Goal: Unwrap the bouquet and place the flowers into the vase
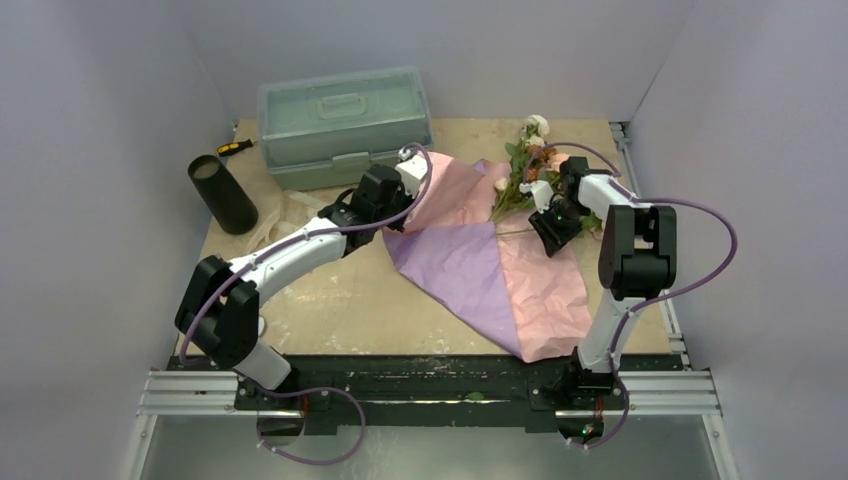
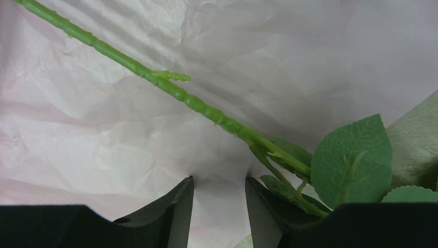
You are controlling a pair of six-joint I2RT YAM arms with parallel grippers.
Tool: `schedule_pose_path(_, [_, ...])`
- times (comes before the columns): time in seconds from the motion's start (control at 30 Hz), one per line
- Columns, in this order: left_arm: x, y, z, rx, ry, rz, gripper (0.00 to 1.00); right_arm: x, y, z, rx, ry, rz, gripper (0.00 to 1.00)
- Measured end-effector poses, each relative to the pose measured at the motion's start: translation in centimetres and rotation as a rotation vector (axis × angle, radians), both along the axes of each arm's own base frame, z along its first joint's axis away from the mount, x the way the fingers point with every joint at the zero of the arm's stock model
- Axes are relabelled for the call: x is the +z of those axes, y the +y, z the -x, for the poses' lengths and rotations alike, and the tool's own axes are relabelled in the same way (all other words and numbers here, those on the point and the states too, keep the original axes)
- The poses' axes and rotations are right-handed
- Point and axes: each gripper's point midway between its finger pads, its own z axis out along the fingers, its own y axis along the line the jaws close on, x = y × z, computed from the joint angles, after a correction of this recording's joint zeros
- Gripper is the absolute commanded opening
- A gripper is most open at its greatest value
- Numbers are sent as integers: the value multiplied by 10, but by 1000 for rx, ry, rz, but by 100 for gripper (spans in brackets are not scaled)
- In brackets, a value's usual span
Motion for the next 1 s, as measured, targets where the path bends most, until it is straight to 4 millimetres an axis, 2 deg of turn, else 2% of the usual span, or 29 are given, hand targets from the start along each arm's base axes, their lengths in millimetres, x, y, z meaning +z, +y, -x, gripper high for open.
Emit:
schedule_pose_path(0.07, [-14,11,3,55,54,16,0,0,-2,0,3,-1,10,46])
schedule_pose_path(0.2, [-49,45,11,203,178,27,0,-1,-5,0,12,-5,24,45])
schedule_pose_path(0.27, [-59,57,14,269,213,31,0,-1,-7,-1,16,-9,37,45])
schedule_pose_path(0.47, [-70,73,22,382,258,45,0,-1,-21,-3,10,-18,67,45])
schedule_pose_path(0.63, [-93,96,22,452,296,16,0,-1,-27,-4,9,-22,76,46])
schedule_pose_path(0.77, [-122,107,10,471,334,-27,0,-1,-27,-3,16,-21,76,46])
schedule_pose_path(0.87, [-141,107,4,459,366,-64,0,-1,-27,-3,17,-20,75,47])
schedule_pose_path(0.93, [-147,105,-2,453,372,-77,0,0,-27,-3,18,-20,74,47])
schedule_pose_path(1.0, [-143,102,-11,449,354,-71,0,0,-27,-4,17,-18,73,47])
